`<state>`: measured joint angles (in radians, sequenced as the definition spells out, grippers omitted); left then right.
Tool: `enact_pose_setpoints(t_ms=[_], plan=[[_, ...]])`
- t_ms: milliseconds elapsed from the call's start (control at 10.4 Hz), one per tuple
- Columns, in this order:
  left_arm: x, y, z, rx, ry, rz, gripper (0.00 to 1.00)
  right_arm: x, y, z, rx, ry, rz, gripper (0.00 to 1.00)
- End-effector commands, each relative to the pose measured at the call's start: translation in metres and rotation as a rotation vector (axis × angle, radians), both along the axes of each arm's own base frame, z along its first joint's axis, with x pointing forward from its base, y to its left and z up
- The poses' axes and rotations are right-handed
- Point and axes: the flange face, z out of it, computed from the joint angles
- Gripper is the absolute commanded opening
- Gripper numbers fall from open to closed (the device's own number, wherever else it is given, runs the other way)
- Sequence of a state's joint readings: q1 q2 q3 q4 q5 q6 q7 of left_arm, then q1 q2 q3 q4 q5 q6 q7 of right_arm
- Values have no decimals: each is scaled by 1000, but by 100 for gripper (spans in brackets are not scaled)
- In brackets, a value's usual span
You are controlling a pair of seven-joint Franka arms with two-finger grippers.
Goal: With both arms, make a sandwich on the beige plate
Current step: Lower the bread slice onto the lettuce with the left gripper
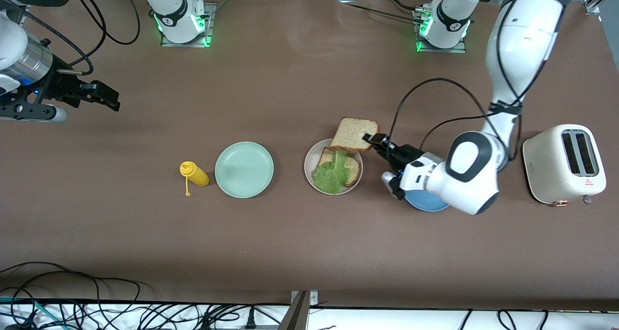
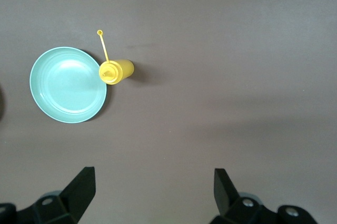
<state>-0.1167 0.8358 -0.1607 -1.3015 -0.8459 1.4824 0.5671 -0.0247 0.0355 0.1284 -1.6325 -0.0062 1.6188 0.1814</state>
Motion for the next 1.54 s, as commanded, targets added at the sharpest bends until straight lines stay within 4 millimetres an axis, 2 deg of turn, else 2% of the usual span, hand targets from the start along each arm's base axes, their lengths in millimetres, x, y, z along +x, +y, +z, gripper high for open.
enact_pose_setpoints(t_ms=[0,480,672,864,960,1056,1152,1440], plan=[[11,4,-48,-73,-18,55,0,4,-2,2,19,-2,1,100],[18,-8,-63,-151,5,174,0,6,-3,0,23,3,4,100],[16,-7,-81,-140,17,185,0,6,-6,0,20,3,-1,100],[14,-21,-90,-119,-2,201,0,9,-5,-2,21,-8,1,100],[14,-24,-96,-112,-7,211,6,9,-5,-1,22,-14,1,100],[15,-22,-95,-109,-12,212,49,9,-3,-1,22,-14,2,100],[20,-15,-90,-106,-44,204,99,9,-3,-2,20,-11,4,100],[29,11,-85,-76,-161,140,100,10,-5,-1,20,-12,4,100]])
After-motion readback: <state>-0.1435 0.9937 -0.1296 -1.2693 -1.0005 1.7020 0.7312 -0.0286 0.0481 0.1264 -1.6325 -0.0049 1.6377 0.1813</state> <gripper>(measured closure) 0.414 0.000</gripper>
